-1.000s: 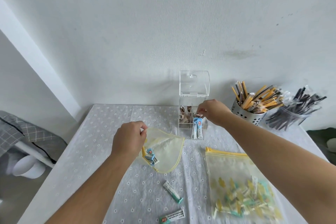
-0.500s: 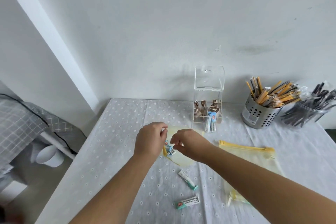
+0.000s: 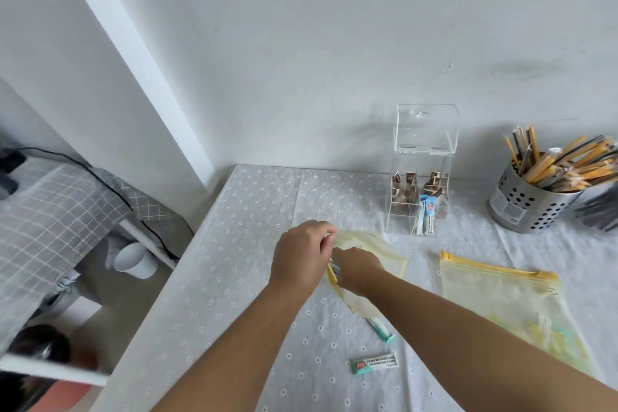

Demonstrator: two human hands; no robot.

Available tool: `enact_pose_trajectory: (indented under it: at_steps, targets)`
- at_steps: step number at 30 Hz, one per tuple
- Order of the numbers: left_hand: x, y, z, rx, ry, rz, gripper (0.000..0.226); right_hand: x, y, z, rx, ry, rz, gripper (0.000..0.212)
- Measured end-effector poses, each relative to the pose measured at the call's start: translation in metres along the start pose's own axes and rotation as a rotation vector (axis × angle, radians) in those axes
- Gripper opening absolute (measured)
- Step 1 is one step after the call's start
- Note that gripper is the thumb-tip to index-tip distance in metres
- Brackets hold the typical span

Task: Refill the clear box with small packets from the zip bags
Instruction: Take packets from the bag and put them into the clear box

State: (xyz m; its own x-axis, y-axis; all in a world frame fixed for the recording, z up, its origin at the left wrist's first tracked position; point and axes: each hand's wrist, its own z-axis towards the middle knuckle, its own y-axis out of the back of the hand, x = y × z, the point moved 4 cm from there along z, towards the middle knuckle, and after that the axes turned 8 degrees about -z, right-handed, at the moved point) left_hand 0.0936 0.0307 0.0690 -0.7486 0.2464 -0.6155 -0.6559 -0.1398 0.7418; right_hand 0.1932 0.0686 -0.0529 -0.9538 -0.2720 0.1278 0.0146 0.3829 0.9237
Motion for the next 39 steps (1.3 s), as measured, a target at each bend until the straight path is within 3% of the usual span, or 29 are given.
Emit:
enact_pose_trajectory:
  at_steps: [3,12,18,21,25,28,33,39]
  targets:
    - [0.001,0.000,0.001,-0.016,0.003,-0.007,0.016,-0.004,0.000,0.001,0.008,-0.023,0.033,0.036]
    - [0.001,-0.001,0.003,-0.003,0.011,-0.008,0.014,-0.015,0.003,0.011,-0.025,-0.158,0.473,0.024]
    - [0.003,-0.001,0.008,0.002,0.019,0.003,0.016,-0.024,-0.002,0.015,0.005,-0.428,1.044,0.006]
    - [0.002,-0.001,0.010,0.009,0.018,0.009,0.016,-0.023,-0.002,0.015,0.036,-0.492,1.284,0.029]
    - [0.000,-0.003,0.011,0.020,0.017,0.019,0.016,-0.025,-0.001,0.014,0.031,-0.495,1.214,0.035]
    - [0.000,-0.003,0.014,0.021,0.016,0.039,0.016,-0.030,0.002,0.014,-0.056,-0.460,1.026,0.019]
    - [-0.006,-0.005,0.024,0.051,0.041,0.075,0.018,-0.022,0.028,-0.009,-0.203,-0.134,0.465,0.016]
    - [-0.017,-0.010,0.041,0.106,0.066,0.148,0.019,-0.022,0.063,-0.050,-0.317,0.075,0.335,0.020]
